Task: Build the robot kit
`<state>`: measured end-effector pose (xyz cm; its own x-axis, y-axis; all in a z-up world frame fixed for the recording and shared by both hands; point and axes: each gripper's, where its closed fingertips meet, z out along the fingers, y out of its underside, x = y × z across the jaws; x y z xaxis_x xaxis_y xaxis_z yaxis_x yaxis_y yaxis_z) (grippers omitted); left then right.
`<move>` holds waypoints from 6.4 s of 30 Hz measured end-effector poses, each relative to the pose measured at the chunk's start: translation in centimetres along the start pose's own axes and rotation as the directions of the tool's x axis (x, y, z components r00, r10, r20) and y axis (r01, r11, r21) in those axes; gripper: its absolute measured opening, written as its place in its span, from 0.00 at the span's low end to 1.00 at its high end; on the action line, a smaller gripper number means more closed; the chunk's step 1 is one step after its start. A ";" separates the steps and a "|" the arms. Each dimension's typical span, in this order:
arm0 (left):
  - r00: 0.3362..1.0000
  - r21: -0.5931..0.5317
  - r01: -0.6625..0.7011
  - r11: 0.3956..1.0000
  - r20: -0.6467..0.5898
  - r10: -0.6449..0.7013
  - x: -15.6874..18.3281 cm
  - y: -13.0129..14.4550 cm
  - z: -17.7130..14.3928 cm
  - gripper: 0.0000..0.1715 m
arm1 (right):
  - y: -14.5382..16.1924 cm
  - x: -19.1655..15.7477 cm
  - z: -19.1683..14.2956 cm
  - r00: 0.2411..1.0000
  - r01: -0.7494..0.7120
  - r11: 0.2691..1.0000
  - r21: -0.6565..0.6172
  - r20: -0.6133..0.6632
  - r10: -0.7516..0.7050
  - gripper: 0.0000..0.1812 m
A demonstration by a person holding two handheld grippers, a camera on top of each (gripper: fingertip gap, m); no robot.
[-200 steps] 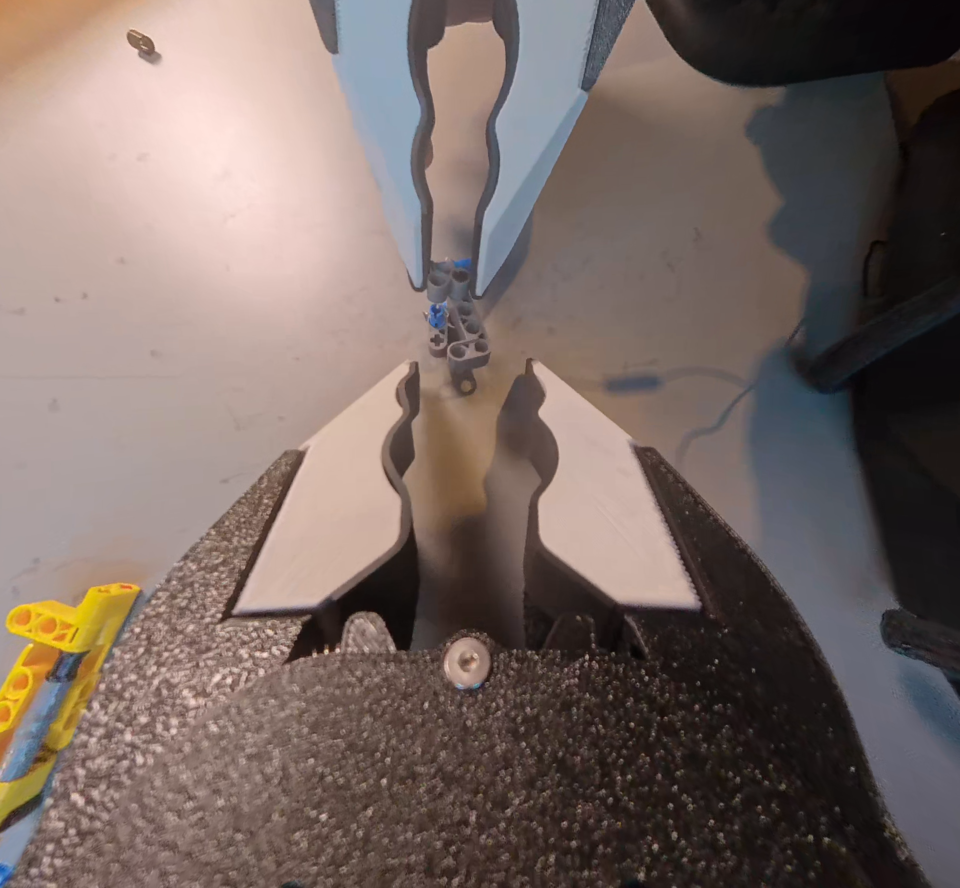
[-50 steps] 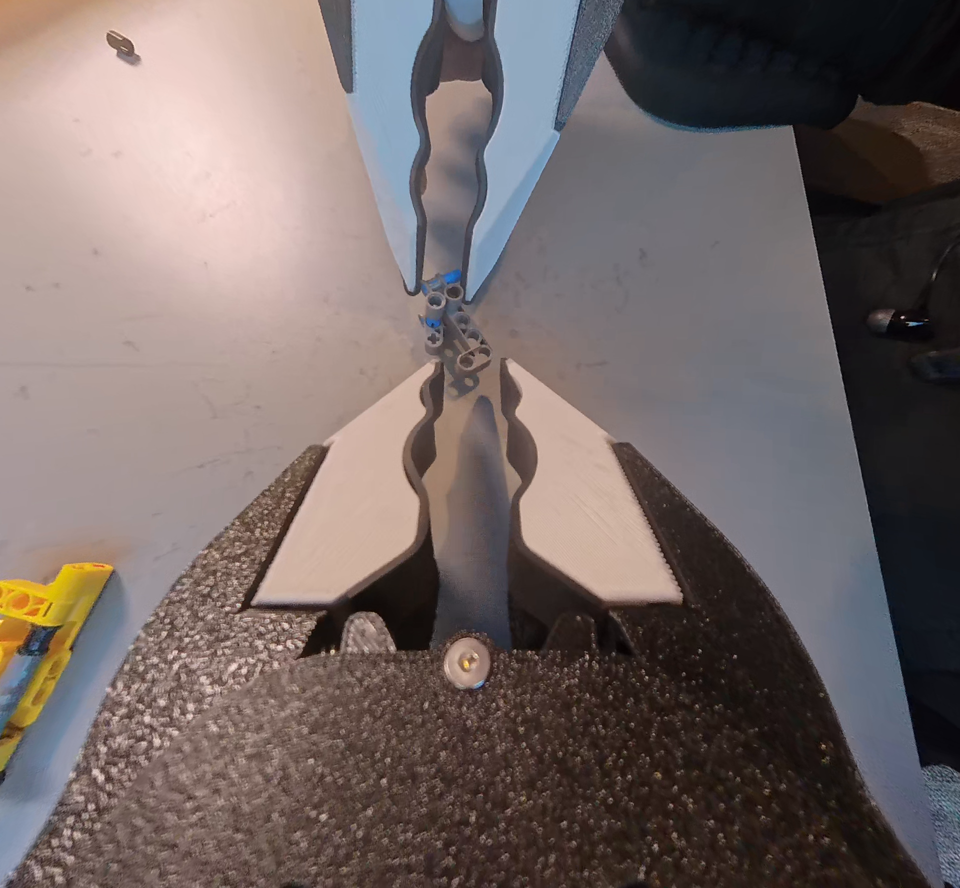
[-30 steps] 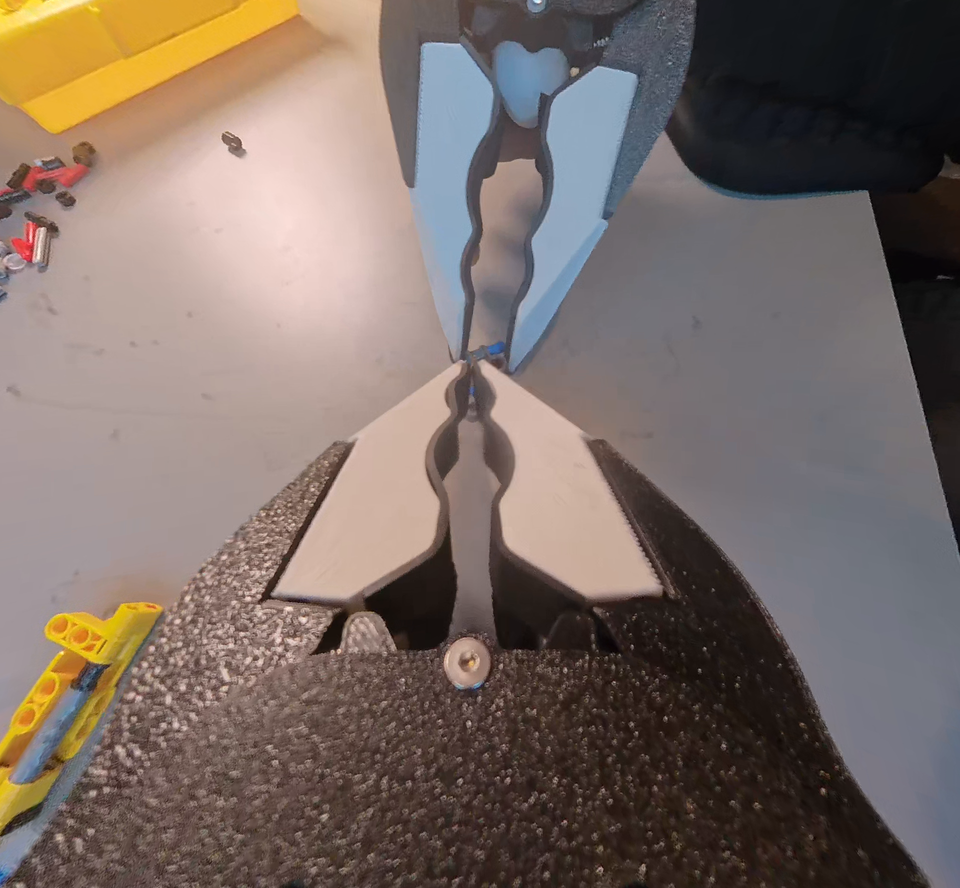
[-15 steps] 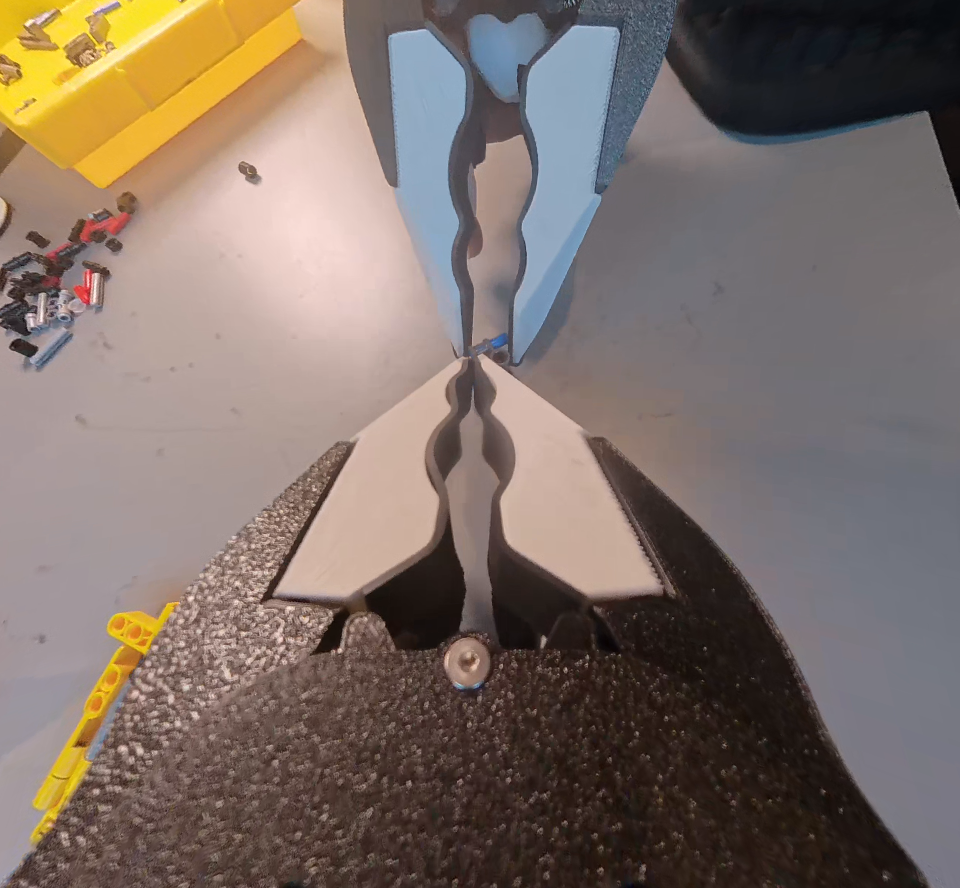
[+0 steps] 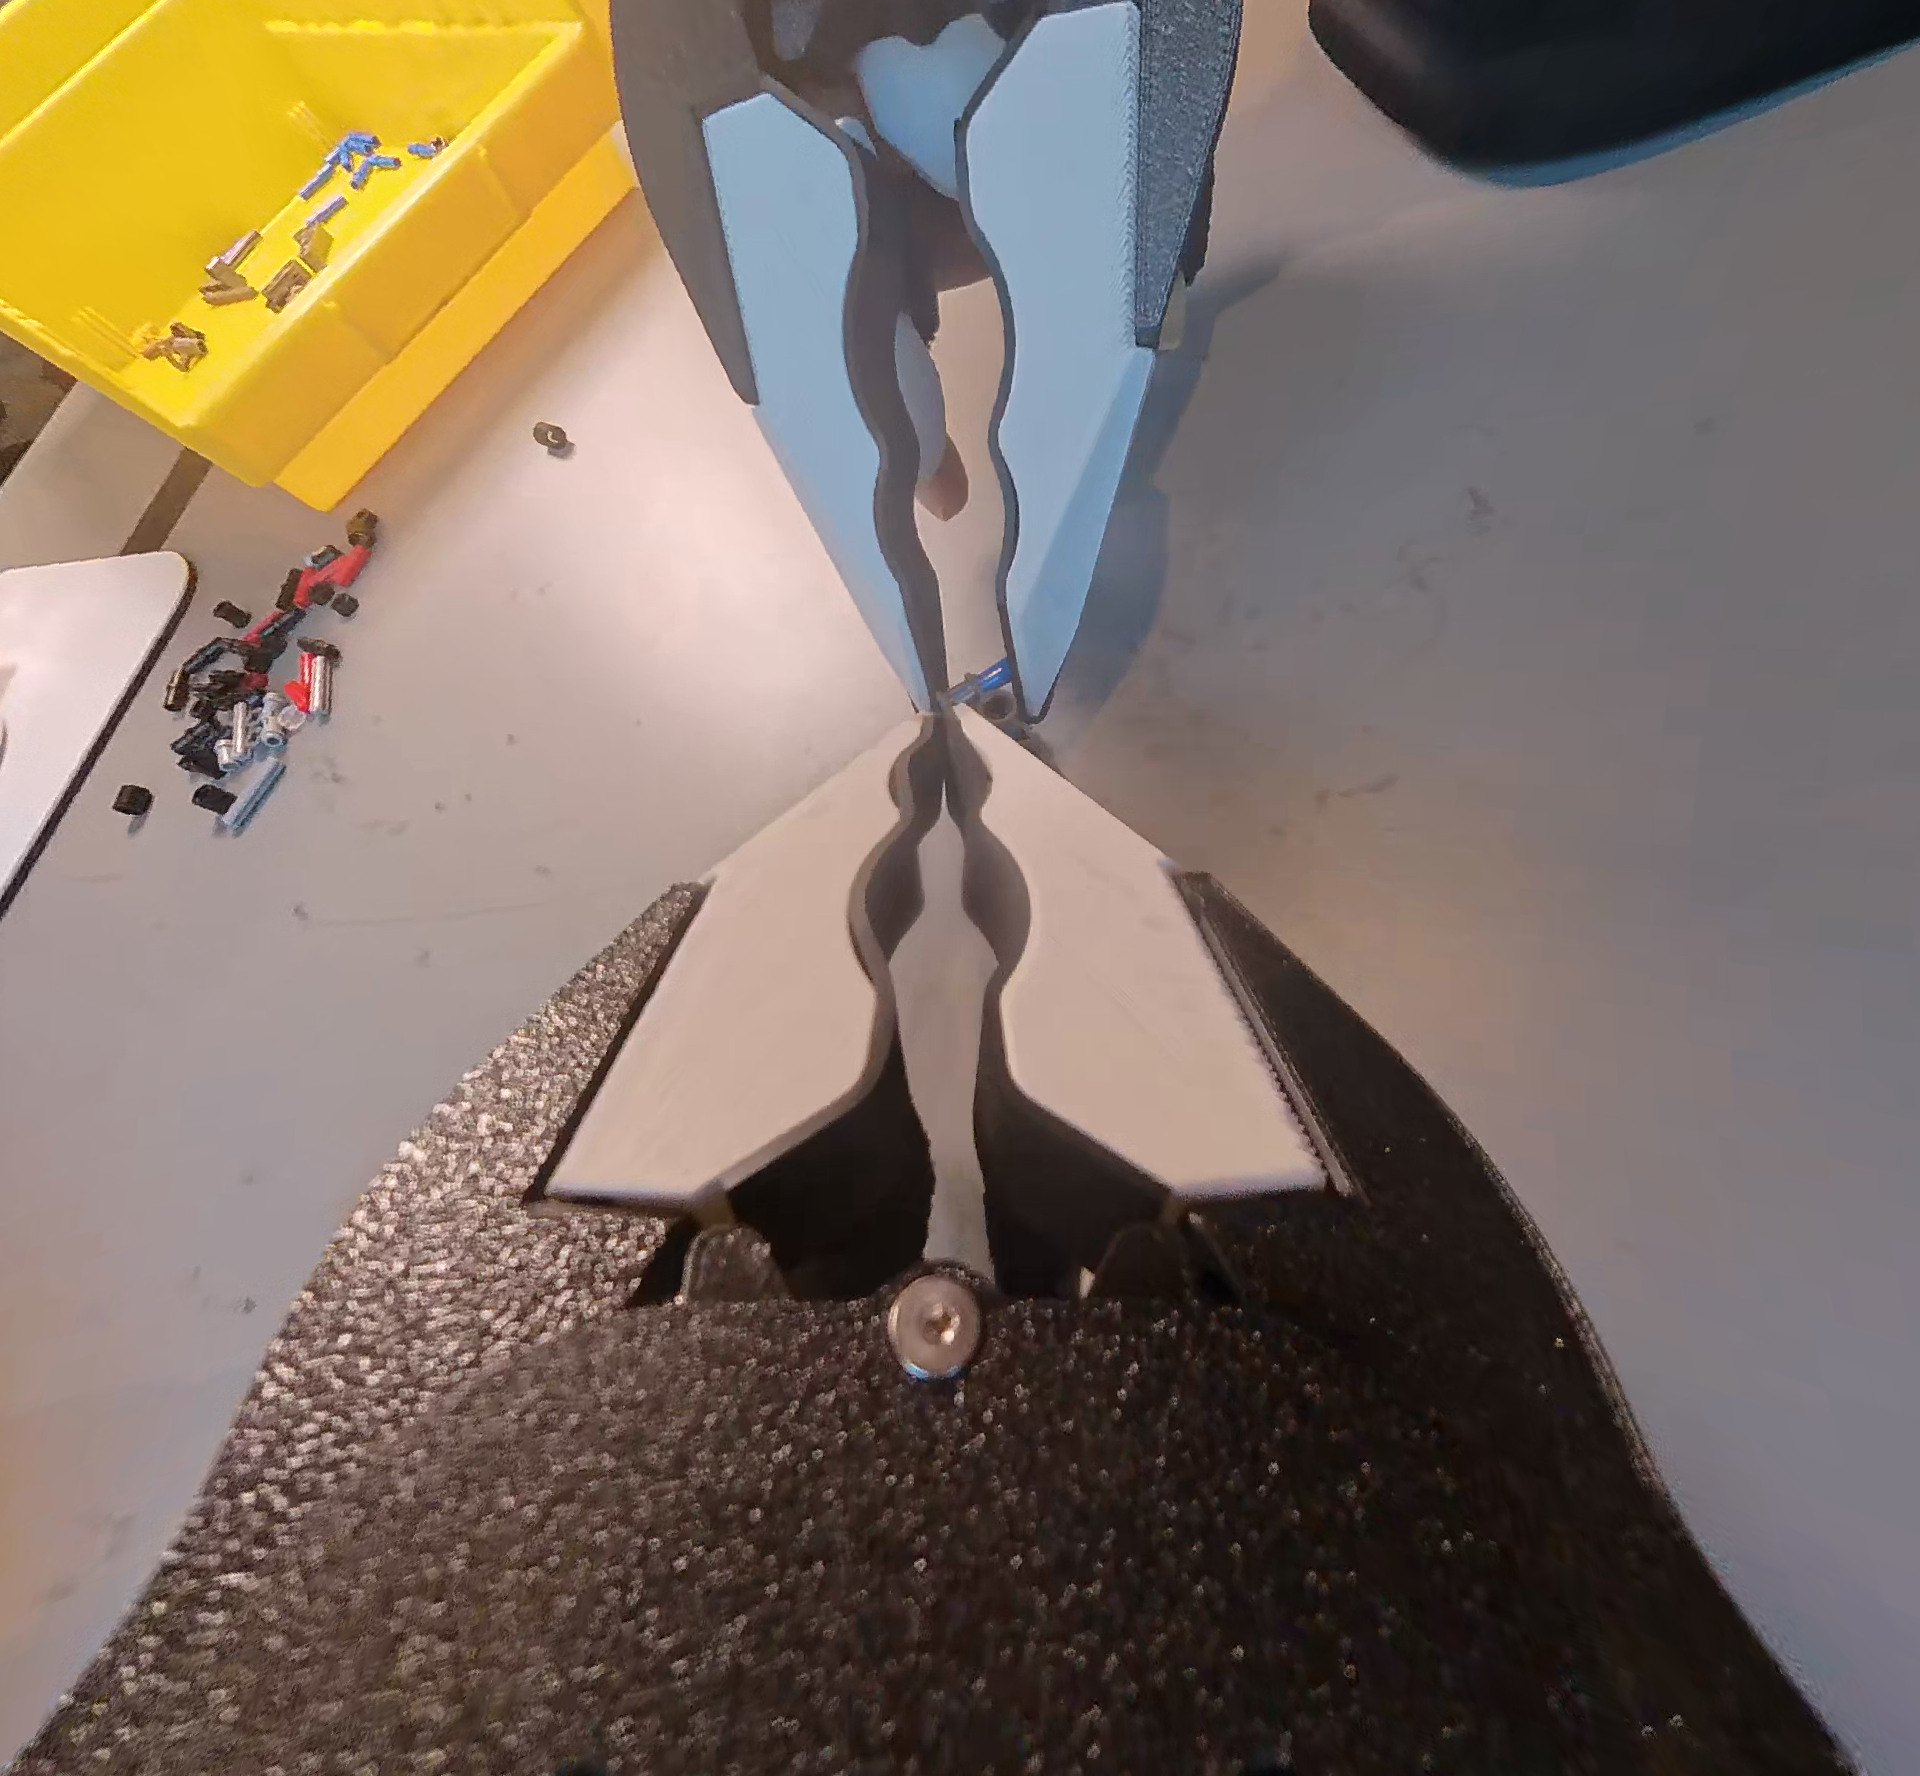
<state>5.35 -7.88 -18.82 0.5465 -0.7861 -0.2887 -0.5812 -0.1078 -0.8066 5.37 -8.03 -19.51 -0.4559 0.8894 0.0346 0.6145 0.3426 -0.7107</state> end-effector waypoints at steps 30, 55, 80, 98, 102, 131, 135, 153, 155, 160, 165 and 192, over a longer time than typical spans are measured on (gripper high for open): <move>0.998 -0.019 -0.057 0.998 0.037 0.058 -0.1 0.0 0.1 0.00 | -0.6 0.0 0.0 0.998 0.015 1.000 0.014 -0.053 -0.015 0.09; 0.945 0.044 0.303 0.952 -0.140 -0.294 -1.9 -1.4 -1.9 0.20 | 0.4 0.1 0.4 0.999 -0.035 0.999 0.019 0.007 0.035 0.08; 0.640 -0.126 -0.660 0.741 0.422 0.642 -1.4 -4.2 -3.0 0.15 | -4.9 -0.4 -3.7 0.994 0.104 0.906 0.409 -0.082 -0.077 0.14; 0.977 0.317 -0.191 0.929 0.150 0.150 -0.6 -6.7 -6.2 0.04 | -7.5 -1.2 -4.6 0.850 0.470 0.842 0.264 -0.394 -0.351 0.13; 0.984 0.326 -0.169 0.930 0.109 0.141 -0.4 -6.8 -6.4 0.04 | -7.6 -1.4 -4.6 0.843 0.480 0.840 0.253 -0.397 -0.362 0.13; 0.974 0.377 -0.224 0.899 0.125 0.190 0.5 -9.0 -7.9 0.14 | -10.0 -3.1 -5.8 0.803 0.538 0.804 0.252 -0.443 -0.399 0.13; 0.983 0.420 -0.181 0.889 0.115 0.146 -0.3 -9.0 -8.6 0.16 | -10.2 -2.0 -5.8 0.809 0.522 0.805 0.282 -0.461 -0.364 0.14; 0.975 0.371 -0.221 0.902 0.098 0.198 0.6 -8.2 -8.0 0.04 | -9.8 -2.7 -5.6 0.796 0.558 0.776 0.293 -0.453 -0.401 0.15; 0.977 0.368 -0.211 0.906 0.097 0.188 0.6 -8.1 -7.9 0.04 | -9.7 -2.8 -5.7 0.836 0.510 0.793 0.334 -0.408 -0.366 0.14; 0.999 0.461 -0.043 0.886 0.020 0.038 -0.5 -8.5 -8.9 0.15 | -10.3 -2.6 -7.2 0.966 0.248 0.794 0.555 -0.201 -0.162 0.13; 0.992 0.570 0.124 0.812 -0.089 -0.089 -1.0 -9.9 -10.0 0.16 | -11.6 -3.4 -10.5 0.986 -0.113 0.633 0.766 0.167 -0.026 0.14; 0.349 0.277 0.936 0.216 -0.661 -0.665 -5.6 -7.0 -8.5 0.04 | -9.0 2.1 -6.8 0.879 0.347 0.819 0.457 -0.462 -0.115 0.25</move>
<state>1.21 -7.86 -7.14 0.1785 -0.6045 0.7764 0.5529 -0.5910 -0.5873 3.27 -7.24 -8.28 -0.1737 0.8826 0.4368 0.0510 0.4510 -0.8910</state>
